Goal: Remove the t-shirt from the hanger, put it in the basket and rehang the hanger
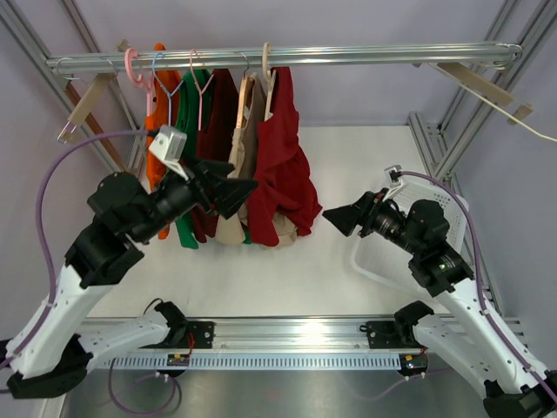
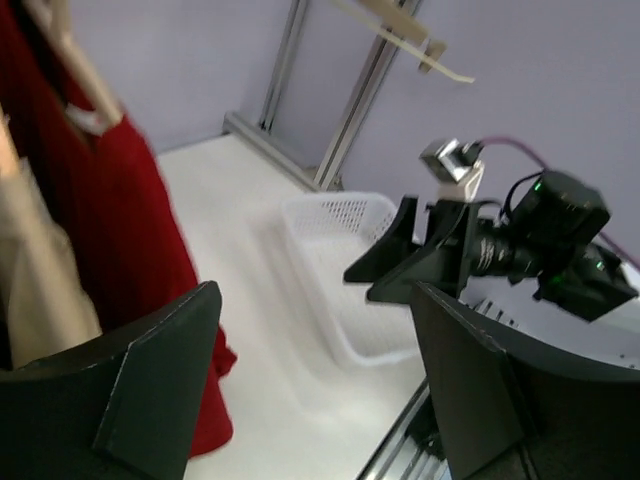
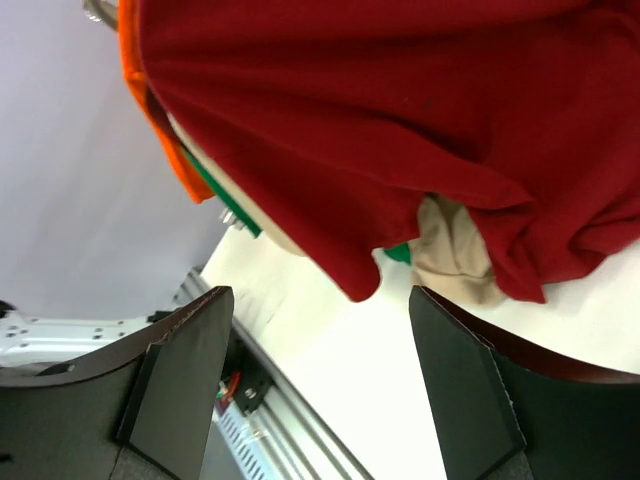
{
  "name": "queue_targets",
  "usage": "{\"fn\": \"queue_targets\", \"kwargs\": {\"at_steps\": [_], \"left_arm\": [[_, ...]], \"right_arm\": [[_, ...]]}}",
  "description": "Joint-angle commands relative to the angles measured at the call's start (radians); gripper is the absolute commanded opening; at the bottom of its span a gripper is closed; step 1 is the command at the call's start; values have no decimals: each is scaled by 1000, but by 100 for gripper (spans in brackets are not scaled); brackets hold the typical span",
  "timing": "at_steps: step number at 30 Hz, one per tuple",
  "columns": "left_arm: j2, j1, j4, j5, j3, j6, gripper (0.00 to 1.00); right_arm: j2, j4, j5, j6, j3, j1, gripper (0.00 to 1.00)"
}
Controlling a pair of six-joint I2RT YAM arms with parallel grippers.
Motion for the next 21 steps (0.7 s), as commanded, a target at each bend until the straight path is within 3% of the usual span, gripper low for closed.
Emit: {"fn": "queue_targets", "kwargs": {"at_steps": [1, 4, 9, 15, 21], "left_arm": [[227, -71, 34, -165, 262, 128, 71], [318, -76, -4, -267, 352, 188, 68], [607, -76, -58, -479, 619, 298, 67], [817, -76, -92, -605, 903, 404, 65], [928, -71, -94, -682, 976, 449, 60]], "right_arm": [[-27, -26, 121, -80, 26, 19, 79], [-34, -45, 127, -97, 17, 19, 79], [-70, -97, 136, -133, 12, 21, 79], [-114, -94, 63, -110, -11, 22, 79], [-151, -109, 44, -110, -20, 25, 79]]}}
